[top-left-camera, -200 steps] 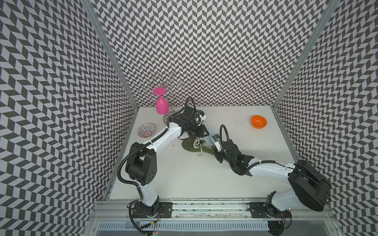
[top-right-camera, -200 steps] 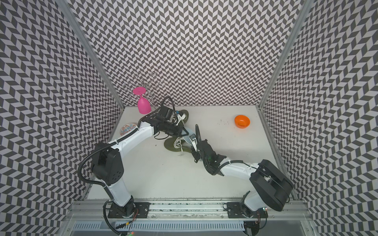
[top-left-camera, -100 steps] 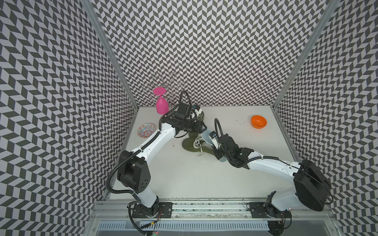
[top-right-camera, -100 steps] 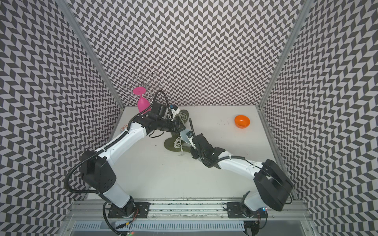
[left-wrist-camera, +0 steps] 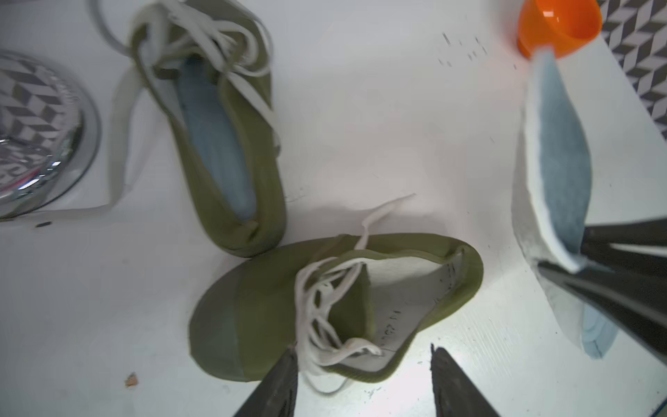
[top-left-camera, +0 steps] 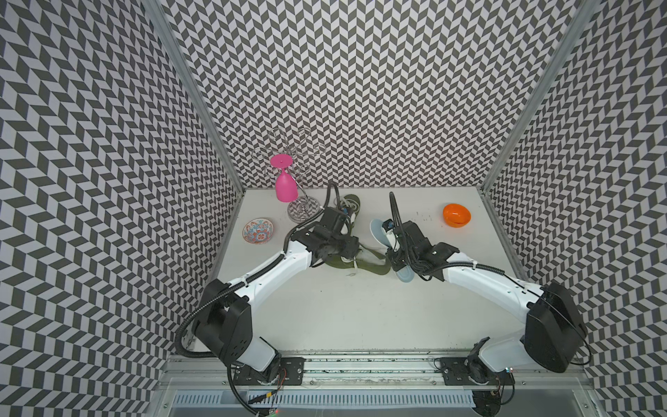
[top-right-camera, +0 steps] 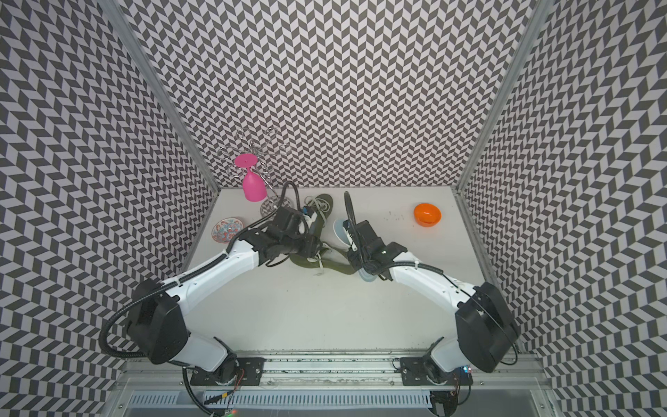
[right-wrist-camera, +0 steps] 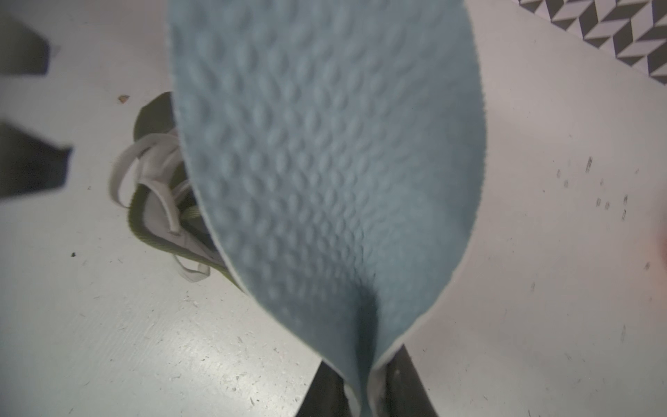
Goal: Insert the insole into the shoe
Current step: Pick up the insole from the center of the board, then insert the insole into the shoe.
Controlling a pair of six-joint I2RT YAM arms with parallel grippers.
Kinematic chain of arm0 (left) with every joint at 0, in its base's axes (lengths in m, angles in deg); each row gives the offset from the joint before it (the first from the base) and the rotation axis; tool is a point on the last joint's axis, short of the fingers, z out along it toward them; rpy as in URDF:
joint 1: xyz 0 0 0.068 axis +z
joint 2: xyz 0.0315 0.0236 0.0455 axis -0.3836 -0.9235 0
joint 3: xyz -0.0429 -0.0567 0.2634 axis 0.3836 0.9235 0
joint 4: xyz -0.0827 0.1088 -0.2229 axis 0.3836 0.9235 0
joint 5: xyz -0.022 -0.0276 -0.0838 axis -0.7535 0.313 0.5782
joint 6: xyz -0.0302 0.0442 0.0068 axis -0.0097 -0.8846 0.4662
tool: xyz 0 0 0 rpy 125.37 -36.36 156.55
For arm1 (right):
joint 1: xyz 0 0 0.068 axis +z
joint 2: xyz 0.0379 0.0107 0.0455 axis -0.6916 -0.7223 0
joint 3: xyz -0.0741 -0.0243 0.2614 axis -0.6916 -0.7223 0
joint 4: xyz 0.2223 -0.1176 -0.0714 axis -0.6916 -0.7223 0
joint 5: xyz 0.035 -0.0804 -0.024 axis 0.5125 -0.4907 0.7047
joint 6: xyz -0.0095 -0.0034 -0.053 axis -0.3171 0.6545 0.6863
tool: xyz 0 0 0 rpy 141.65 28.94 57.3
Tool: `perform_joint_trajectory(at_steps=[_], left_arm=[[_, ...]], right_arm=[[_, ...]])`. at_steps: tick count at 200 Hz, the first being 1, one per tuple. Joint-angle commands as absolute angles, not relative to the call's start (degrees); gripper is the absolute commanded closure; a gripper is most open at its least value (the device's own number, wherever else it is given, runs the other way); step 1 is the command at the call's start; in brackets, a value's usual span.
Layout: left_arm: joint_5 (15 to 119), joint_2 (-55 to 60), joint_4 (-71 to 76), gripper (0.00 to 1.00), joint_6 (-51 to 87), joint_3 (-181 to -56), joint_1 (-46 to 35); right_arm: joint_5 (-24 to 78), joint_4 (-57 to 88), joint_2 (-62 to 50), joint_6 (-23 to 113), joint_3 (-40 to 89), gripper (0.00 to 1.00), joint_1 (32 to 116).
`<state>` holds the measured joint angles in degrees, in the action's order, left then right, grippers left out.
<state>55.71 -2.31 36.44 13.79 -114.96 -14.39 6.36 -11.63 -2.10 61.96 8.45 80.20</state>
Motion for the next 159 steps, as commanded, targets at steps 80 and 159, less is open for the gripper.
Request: perform_joint_trajectory(at_steps=[80,159], left_arm=[[34.34,-15.52,43.04,0.43,14.95,-126.90,-23.03],[37.02,-21.82,48.67,0.57,17.15,-131.70,-25.18]], right_arm=[[10.60,-14.26,-1.29,54.26,9.79,0.82,73.79],[16.38,-11.37,-1.93,51.46,8.70,0.82,66.58]])
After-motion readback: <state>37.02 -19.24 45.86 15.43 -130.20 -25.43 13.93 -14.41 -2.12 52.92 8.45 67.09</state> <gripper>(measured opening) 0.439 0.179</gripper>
